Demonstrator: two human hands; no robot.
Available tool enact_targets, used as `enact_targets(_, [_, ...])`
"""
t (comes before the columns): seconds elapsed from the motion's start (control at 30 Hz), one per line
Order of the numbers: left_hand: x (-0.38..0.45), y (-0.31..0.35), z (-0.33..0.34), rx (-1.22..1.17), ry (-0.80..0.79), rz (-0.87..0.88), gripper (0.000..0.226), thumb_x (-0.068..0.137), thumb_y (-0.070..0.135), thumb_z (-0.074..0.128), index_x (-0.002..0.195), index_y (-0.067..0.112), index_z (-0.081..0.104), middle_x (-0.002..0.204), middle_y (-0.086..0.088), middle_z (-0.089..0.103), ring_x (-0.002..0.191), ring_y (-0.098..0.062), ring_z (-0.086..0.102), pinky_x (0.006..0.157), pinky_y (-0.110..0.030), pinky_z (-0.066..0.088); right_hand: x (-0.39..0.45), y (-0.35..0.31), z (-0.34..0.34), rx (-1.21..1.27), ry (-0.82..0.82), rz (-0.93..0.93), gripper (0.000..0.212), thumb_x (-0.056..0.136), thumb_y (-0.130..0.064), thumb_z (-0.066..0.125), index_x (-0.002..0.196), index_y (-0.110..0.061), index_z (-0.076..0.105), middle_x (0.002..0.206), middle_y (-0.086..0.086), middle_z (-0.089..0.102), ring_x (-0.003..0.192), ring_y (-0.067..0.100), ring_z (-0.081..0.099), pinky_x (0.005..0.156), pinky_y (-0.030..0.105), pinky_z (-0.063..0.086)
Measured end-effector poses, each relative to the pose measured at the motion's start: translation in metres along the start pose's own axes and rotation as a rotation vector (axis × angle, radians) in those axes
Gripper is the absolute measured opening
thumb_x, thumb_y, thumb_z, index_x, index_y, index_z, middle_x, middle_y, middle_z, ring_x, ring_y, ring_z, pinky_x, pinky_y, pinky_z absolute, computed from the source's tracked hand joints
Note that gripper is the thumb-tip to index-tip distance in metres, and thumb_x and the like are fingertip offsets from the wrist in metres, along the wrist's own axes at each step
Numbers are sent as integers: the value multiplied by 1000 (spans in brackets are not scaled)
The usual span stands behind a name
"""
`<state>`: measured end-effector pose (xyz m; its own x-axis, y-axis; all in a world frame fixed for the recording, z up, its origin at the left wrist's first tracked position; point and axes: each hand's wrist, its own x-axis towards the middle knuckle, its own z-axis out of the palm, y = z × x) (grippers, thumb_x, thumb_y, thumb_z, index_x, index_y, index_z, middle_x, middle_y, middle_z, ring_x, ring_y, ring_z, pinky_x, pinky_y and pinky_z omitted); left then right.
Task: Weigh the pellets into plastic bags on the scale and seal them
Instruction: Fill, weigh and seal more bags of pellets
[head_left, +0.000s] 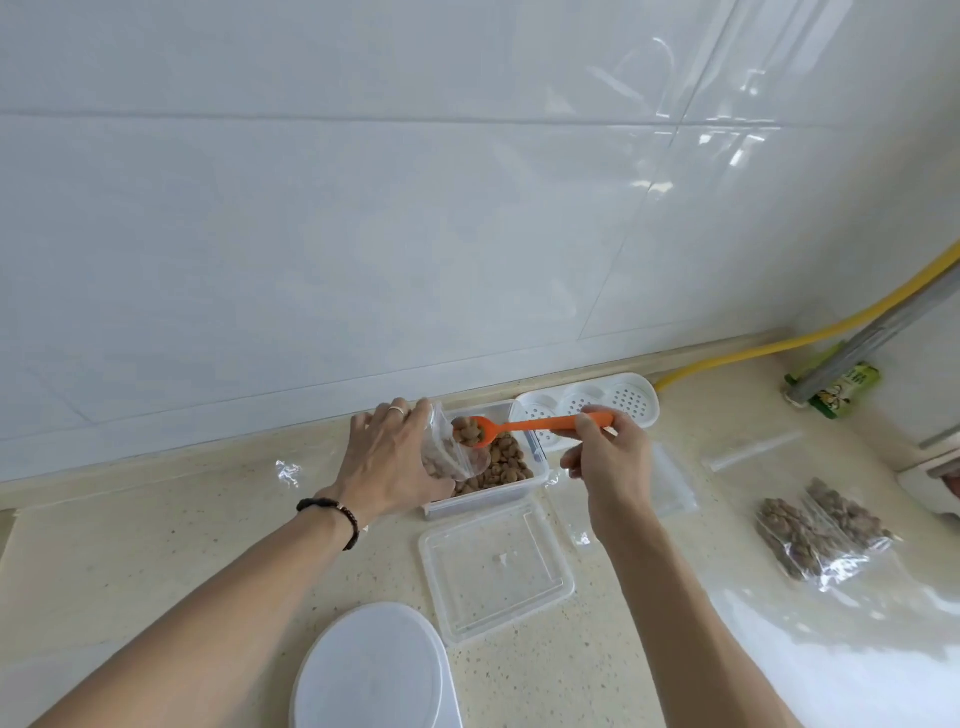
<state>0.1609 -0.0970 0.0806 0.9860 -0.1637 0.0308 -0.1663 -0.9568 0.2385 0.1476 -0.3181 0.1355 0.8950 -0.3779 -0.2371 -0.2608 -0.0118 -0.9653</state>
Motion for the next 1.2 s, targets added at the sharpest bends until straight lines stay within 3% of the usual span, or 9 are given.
enact_targets(0.17, [-3,10,-10,-127,23,-7,63,53,65,48,99,23,38,86,6,38,84,-18,37,78,-34,30,-14,-6,6,-133,-97,-126,10,97,-9,50,95,-16,57,81,9,73,43,13,55,45,25,44])
enact_targets(0.23, [-4,12,-11,-186,19,-2,59,56,62,49,97,21,40,85,6,39,85,-18,39,80,-35,35,-17,-7,8,-140,-150,-119,9,98,-9,50,97,-13,57,82,11,73,43,13,55,44,25,43])
enact_targets(0.37, [-6,7,-8,-300,-49,36,76,63,50,69,126,19,41,101,3,41,99,-17,38,94,-37,36,-15,-5,4,-52,-197,-52,10,98,-5,49,101,-7,58,84,14,73,44,15,53,46,26,42])
enact_targets(0.47, [-9,6,-8,-385,-84,59,100,56,63,64,141,23,30,111,4,37,108,-15,35,97,-35,32,-11,-1,0,45,-203,21,11,99,-5,48,101,-5,58,86,21,73,45,16,50,48,27,39])
enact_targets(0.63, [-10,7,-1,-489,-56,43,102,56,61,71,142,24,30,114,8,34,110,-11,36,101,-39,34,-13,-1,1,83,-242,13,10,99,-4,48,101,-4,58,89,24,72,44,16,47,46,26,38])
enact_targets(0.77, [-10,3,3,-604,-30,-13,88,61,51,75,136,27,35,116,11,37,112,-7,38,100,-37,38,-19,-12,2,16,-302,-184,7,99,-5,51,98,-7,58,86,22,69,45,18,50,44,26,41])
enact_targets(0.87, [-9,0,6,-600,-10,-39,87,63,50,77,135,25,37,118,8,41,112,-10,42,96,-34,41,-21,-22,5,-80,-327,-349,6,99,-5,53,98,-8,58,76,9,68,47,22,55,43,23,43])
enact_targets(1.0, [-9,-3,9,-565,37,-82,88,64,50,81,135,25,36,114,6,42,106,-13,45,92,-33,42,-24,-29,9,-142,-369,-410,9,97,-3,55,97,-11,60,71,-2,67,47,20,57,44,20,43])
enact_targets(1.2, [-8,-8,9,-469,66,-157,102,62,56,82,143,24,28,113,3,39,108,-18,46,94,-39,42,-21,-22,6,-3,-252,-327,8,98,-9,56,99,-14,62,73,24,65,49,22,55,46,28,42])
